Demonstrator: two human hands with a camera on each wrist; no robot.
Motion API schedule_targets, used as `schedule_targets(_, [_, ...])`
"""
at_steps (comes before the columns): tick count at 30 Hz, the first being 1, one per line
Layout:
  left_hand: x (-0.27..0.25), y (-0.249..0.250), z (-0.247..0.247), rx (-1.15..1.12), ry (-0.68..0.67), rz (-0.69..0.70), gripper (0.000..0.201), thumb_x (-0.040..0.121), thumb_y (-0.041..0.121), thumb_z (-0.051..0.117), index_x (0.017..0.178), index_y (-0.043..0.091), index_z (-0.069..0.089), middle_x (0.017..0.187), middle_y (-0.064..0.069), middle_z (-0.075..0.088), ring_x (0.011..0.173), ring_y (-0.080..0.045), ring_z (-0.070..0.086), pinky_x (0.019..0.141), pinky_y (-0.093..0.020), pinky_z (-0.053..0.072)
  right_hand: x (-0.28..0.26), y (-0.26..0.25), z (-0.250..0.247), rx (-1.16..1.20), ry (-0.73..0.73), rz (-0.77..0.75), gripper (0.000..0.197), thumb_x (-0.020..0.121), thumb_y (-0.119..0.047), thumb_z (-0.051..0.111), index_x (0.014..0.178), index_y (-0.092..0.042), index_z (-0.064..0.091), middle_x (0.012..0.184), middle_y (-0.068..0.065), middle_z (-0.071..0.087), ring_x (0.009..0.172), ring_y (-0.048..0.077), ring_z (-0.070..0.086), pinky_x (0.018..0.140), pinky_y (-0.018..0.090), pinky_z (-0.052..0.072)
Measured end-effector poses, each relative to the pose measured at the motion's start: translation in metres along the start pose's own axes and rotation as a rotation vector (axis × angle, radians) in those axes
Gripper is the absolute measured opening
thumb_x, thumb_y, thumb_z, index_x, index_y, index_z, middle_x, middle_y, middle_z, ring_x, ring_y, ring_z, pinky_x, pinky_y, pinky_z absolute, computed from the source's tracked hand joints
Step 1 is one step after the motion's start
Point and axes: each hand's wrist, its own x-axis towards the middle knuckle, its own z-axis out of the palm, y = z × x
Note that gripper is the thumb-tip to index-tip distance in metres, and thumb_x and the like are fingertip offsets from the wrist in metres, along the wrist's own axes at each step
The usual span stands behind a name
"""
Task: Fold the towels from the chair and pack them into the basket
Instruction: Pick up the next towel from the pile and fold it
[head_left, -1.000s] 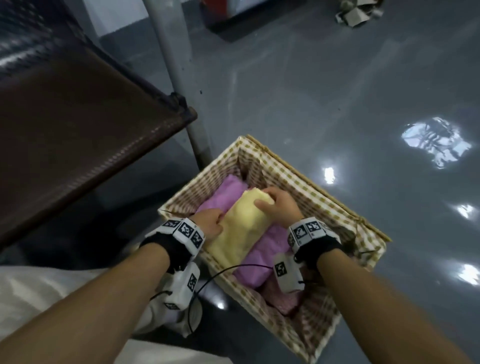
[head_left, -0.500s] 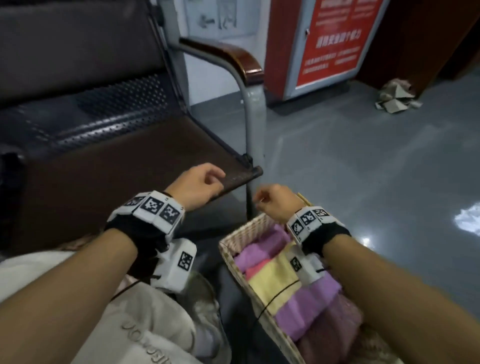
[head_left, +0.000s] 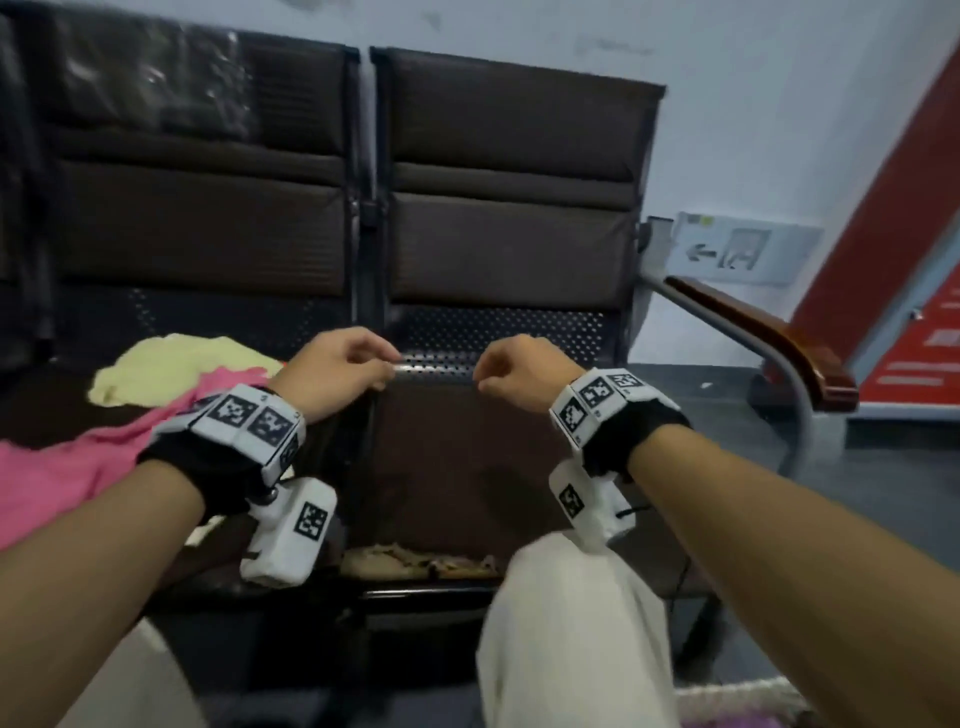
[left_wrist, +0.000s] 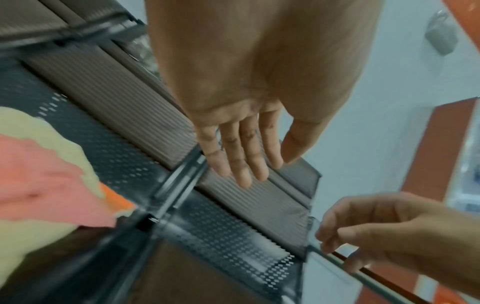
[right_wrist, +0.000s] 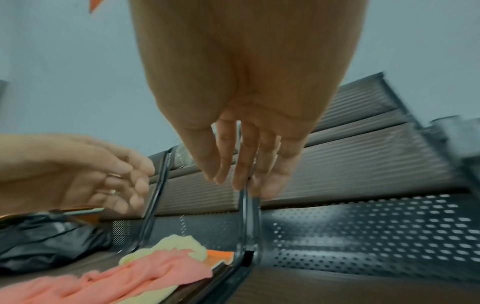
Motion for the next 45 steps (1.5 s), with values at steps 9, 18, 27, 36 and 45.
schedule_targets(9, [-0.004,-0.152,-0.083,0.437,-0.053,-0.284,0.018,0.086,0.014,0.06,0.102,0.022,0.062,0.106,-0.002,0.065,0.101,-0.018,0.059,0.089,-0.027,0.043,0.101,-0.085,0.123,0.007,-0.252,-0.197,0.016,0.086,-0.019,0.064,0.101,-0.017,0.069,0.106,0.002,0.068,0.1,0.017,0.061,0.085,0.025,0.046])
schedule_targets(18, [-0.015,-0.198,-0.11,0.682,-0.255,-0.457,0.027,0.077,0.034,0.072,0.1,0.026,0.061,0.091,0.011,0.06,0.091,-0.013,0.057,0.077,-0.022,0.04,0.151,-0.12,0.216,0.108,-0.277,-0.308,0.035,0.085,-0.016,0.063,0.12,-0.014,0.061,0.111,0.008,0.062,0.102,0.02,0.057,0.086,0.024,0.042])
schedule_targets(27, [-0.009,-0.187,-0.112,0.752,-0.12,-0.356,0.012,0.092,0.014,0.045,0.097,0.012,0.056,0.095,-0.005,0.062,0.088,-0.023,0.057,0.08,-0.035,0.045,0.152,-0.14,0.233,0.007,-0.248,-0.389,0.01,0.083,-0.017,0.059,0.075,-0.02,0.063,0.106,0.002,0.066,0.095,0.021,0.061,0.087,0.037,0.051])
schedule_targets(36, [-0.002,-0.101,-0.078,0.214,0.186,-0.043,0.031,0.099,0.03,0.042,0.101,0.004,0.059,0.1,-0.01,0.064,0.096,-0.022,0.056,0.09,-0.039,0.043,0.116,-0.125,0.118,0.599,0.172,-0.163,0.012,0.092,-0.022,0.056,0.08,-0.022,0.054,0.063,-0.012,0.05,0.06,0.003,0.047,0.064,0.023,0.038])
schedule_targets(45, [-0.008,-0.054,-0.022,0.353,0.194,0.232,0.021,0.093,0.028,0.051,0.08,0.014,0.058,0.073,-0.004,0.061,0.077,-0.027,0.058,0.071,-0.039,0.045,0.055,-0.051,0.017,0.908,0.768,-0.094,0.015,0.095,-0.013,0.054,0.083,-0.021,0.055,0.079,-0.009,0.056,0.07,-0.002,0.052,0.072,0.013,0.043])
